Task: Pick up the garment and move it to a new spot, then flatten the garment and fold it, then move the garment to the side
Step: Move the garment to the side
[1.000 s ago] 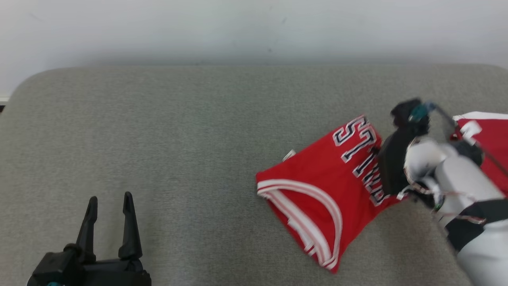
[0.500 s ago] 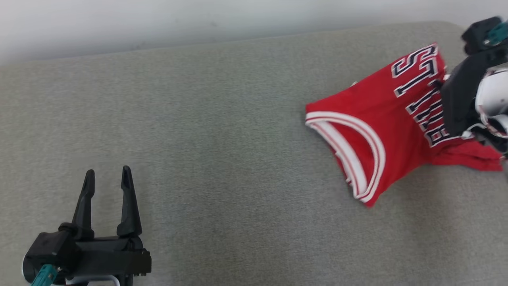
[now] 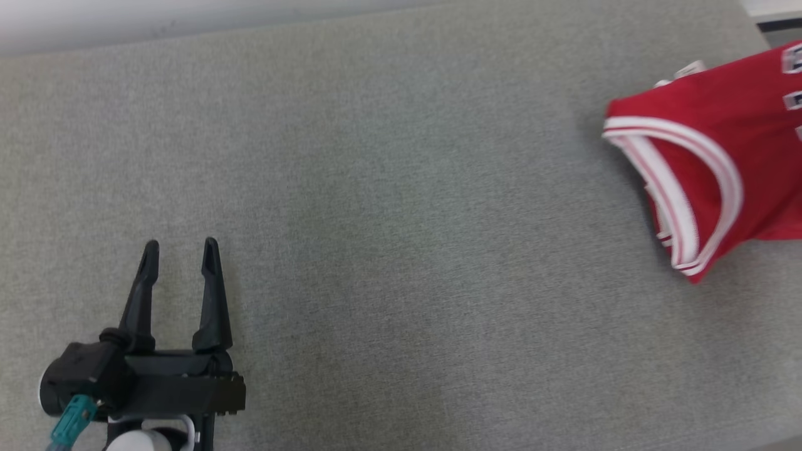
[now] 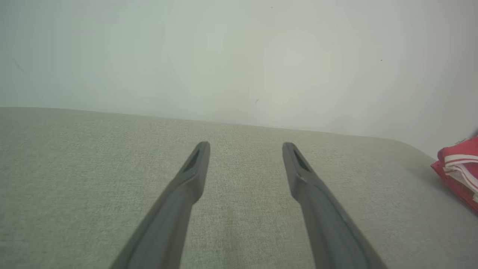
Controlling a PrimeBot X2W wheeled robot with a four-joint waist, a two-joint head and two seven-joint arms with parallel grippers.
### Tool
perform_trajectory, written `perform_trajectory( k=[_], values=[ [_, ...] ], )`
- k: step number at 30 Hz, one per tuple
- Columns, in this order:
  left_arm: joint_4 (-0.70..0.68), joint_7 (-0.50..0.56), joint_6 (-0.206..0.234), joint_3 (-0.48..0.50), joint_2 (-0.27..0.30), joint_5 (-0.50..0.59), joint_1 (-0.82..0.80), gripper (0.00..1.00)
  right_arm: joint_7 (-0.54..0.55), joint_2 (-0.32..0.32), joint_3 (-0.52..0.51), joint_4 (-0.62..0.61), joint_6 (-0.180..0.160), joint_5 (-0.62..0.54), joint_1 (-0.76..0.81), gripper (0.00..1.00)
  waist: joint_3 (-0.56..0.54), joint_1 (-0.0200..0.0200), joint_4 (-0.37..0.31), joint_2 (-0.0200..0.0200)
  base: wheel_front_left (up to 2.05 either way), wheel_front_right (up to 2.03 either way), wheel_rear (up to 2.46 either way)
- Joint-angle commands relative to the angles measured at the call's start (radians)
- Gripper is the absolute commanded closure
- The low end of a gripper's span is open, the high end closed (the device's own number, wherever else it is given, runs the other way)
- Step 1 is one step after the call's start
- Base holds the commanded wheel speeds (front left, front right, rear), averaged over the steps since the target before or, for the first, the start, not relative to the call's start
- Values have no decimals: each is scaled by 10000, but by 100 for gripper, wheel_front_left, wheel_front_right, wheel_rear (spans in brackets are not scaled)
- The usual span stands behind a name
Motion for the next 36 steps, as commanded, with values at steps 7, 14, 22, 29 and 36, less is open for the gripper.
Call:
perform_trajectory(
  k=[7,14,22,29,36],
  values=[
    [-82,6,-183,68,11,354,-491,0,-1055,108,-1882,798,-32,-1588,53,100,864,-1,490,-2,0,0,0],
    [-47,5,-352,252,7,700,-816,0,-1410,1157,-3740,828,-32,-2894,356,0,1362,-1,418,-2,0,0,0],
    [226,6,-477,354,11,786,-750,0,-1875,2382,-4447,538,-32,-3531,833,0,659,-1,226,-2,0,0,0],
    [570,5,-368,406,10,493,-66,0,-3796,3131,-3210,-142,-32,-2267,1782,0,-765,-1,200,-2,0,0,0],
    [988,5,-302,657,8,261,741,0,-6205,3539,-1602,-1115,-32,-493,3687,0,-2189,-1,275,-2,0,0,0]
  ],
)
